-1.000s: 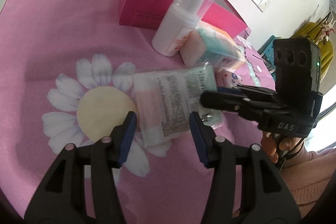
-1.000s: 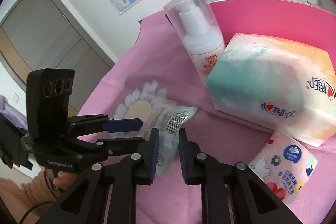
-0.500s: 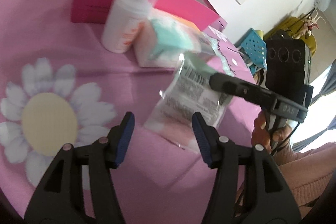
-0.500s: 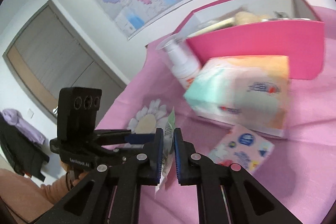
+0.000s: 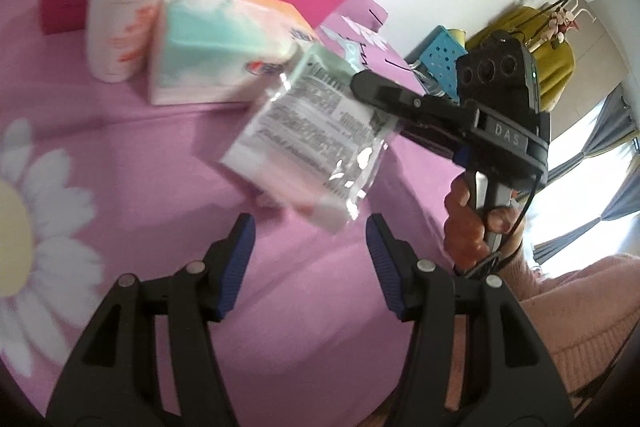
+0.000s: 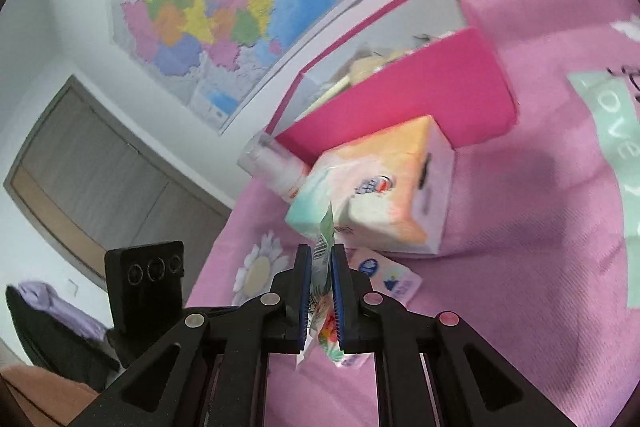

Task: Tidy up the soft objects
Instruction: 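Carry the clear wipe packet into the pink shoebox and release it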

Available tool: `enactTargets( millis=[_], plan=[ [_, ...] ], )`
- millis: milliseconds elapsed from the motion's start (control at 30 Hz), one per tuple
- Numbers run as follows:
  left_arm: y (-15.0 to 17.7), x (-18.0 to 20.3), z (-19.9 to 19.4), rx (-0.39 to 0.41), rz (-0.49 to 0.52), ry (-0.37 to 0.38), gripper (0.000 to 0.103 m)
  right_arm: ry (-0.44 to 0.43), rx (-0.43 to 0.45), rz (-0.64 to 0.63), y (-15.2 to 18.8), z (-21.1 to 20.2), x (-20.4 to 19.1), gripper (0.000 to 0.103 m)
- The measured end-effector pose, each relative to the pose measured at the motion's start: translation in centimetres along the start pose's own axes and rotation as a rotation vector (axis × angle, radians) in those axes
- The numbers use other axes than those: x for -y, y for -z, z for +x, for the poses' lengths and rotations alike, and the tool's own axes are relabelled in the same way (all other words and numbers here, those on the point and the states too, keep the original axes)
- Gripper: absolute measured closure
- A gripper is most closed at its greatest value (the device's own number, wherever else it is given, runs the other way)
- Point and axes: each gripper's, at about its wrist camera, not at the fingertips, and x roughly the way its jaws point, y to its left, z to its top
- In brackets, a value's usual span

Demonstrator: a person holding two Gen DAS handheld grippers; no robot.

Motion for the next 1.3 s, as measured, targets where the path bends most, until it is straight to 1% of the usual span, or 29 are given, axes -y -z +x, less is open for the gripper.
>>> enactTargets(
  millis=[100, 200, 367, 500, 600, 667, 767, 833, 900, 933, 1000, 1133, 1233, 1300],
  plan=[
    [-0.5, 0.2, 0.0, 0.020, -0.009, 0.002, 0.044, -0.005, -0.004, 0.021, 0.3, 0.0, 0.5, 0.094],
    [-0.7, -0.2, -0.4, 0.023, -0.027, 0.002, 0.044, -0.019, -0.017, 0.032, 0.8, -0.1, 0.6, 0.094],
    [-1.0, -0.6, -1.3, 0.049, -0.053, 0.006, 0.044, -0.018, -0.037, 0.022, 1.0, 0.2, 0.5, 0.094],
    [-1.4, 0.6, -3.2, 0.092, -0.017, -0.010, 0.044, -0.032, -0.031, 0.015, 1.1, -0.1, 0.1, 0.094],
    [-2.6, 1.9, -5.0, 0.138, 0.022, -0.034, 0.044, -0.048, -0.005, -0.011, 0.3, -0.8, -1.0, 0.094],
    [-3.5, 2.7, -6.2, 0.164, 0.047, -0.055, 0.044, -0.062, 0.022, -0.042, -0.8, -1.4, -2.1, 0.094],
    [-5.8, 4.3, -8.3, 0.221, 0.103, -0.115, 0.044, -0.094, 0.063, -0.094, -3.0, -2.1, -4.1, 0.094],
    [-7.9, 4.9, -9.8, 0.261, 0.129, -0.156, 0.044, -0.110, 0.092, -0.126, -4.7, -2.3, -5.3, 0.094],
    [-9.4, 5.2, -10.5, 0.287, 0.147, -0.188, 0.044, -0.126, 0.115, -0.153, -6.3, -2.2, -6.3, 0.094],
    [-10.6, 5.1, -11.0, 0.301, 0.156, -0.217, 0.044, -0.128, 0.122, -0.163, -7.1, -2.0, -6.6, 0.094],
    [-12.3, 5.1, -11.1, 0.309, 0.158, -0.243, 0.044, -0.130, 0.134, -0.184, -8.8, -1.3, -7.1, 0.094],
    [-15.7, 2.8, -11.0, 0.300, 0.135, -0.292, 0.044, -0.136, 0.148, -0.192, -11.9, 0.7, -7.3, 0.094],
    [-18.1, 1.0, -10.5, 0.286, 0.104, -0.308, 0.044, -0.121, 0.150, -0.191, -14.1, 2.7, -7.0, 0.094],
    [-19.1, 0.2, -10.0, 0.278, 0.092, -0.325, 0.044, -0.108, 0.152, -0.184, -15.3, 4.1, -6.5, 0.093]
  ],
)
